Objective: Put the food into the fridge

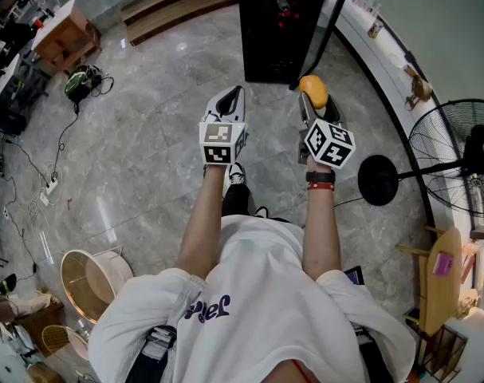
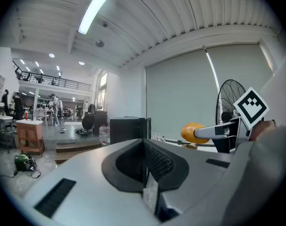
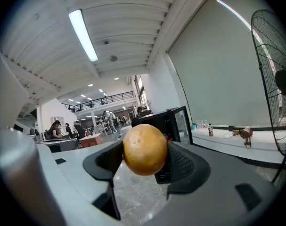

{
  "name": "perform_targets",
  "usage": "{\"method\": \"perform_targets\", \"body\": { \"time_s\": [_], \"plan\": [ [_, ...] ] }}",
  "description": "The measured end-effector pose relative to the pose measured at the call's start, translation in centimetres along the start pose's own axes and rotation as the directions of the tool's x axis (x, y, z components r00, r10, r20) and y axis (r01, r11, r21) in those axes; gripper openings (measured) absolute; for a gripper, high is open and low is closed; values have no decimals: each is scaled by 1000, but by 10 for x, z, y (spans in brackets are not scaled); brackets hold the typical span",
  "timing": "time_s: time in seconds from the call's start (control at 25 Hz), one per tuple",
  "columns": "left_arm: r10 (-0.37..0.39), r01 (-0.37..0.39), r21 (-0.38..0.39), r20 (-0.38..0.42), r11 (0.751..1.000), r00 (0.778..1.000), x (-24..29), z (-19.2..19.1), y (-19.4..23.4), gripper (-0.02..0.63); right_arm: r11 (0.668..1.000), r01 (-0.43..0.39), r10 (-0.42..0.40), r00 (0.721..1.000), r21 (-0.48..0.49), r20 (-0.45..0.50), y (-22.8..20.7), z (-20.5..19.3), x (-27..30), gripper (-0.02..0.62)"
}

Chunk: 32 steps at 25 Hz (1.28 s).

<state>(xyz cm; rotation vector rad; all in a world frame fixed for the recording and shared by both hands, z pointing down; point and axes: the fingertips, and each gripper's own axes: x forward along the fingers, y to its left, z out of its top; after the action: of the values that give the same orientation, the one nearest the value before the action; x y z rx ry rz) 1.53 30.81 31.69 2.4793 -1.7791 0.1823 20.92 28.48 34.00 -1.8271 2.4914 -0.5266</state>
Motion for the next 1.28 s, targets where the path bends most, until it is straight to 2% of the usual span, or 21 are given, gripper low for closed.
{"method": "perform_targets", "body": {
  "time_s": [0.24,0.48,0.72,1.04,1.28],
  "plan": [
    [-10,10,-6,23,1000,1000,28,4,28,20,1000,1,-1,1000,-13,-5,4,1,39,311],
    [-41,42,-26,32,999,999,82,9,62,20,1000,8,-8,1000,-18,-9,6,15,101,311],
    [-80,81,-37,20,996,997,148,19,101,20,1000,12,-12,1000,-16,-15,10,34,176,311],
    [-100,98,-76,-27,992,995,215,14,152,20,999,40,-40,998,6,-51,16,31,256,311],
    [-122,120,-92,-25,989,992,249,10,188,20,999,4,-2,998,39,-61,31,29,309,311]
  ]
}}
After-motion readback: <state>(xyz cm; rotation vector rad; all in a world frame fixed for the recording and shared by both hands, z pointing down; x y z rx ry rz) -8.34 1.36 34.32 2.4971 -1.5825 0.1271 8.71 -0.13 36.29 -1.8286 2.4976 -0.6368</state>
